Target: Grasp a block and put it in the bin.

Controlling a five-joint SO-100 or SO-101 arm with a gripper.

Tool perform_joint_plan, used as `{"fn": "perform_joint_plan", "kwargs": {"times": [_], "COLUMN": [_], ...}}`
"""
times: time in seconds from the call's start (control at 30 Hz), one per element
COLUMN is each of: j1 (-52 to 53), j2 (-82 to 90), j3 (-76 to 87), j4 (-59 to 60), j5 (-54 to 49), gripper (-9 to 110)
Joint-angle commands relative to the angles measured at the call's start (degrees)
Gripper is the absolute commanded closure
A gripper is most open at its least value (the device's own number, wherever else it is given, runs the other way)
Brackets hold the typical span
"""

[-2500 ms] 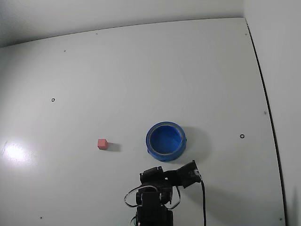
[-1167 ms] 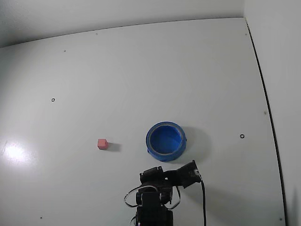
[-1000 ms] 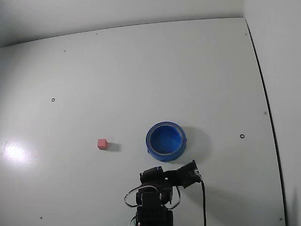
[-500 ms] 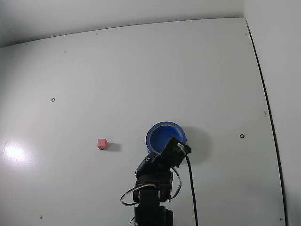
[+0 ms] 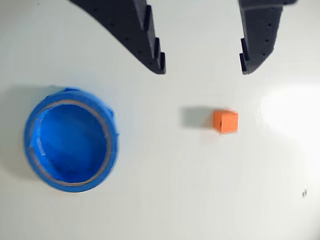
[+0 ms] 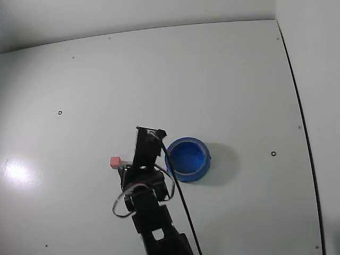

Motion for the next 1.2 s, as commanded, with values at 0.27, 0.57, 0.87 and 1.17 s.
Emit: {"fn": "perform_joint_plan", "kwargs": {"times": [0.27,0.57,0.87,1.17], "j1": [-5.10,-7.56,-9.14,-9.05], "j2": [-31.55,-39.37,-50.54,-56.43], "j3": [-29.53,-33.66,-35.42,-44.12], "j4": [0.00,-0.79,-0.88,-0.88], "j5": [-0.44,-0.44,-0.44,-0.53], "gripper": [80,80,80,80]}}
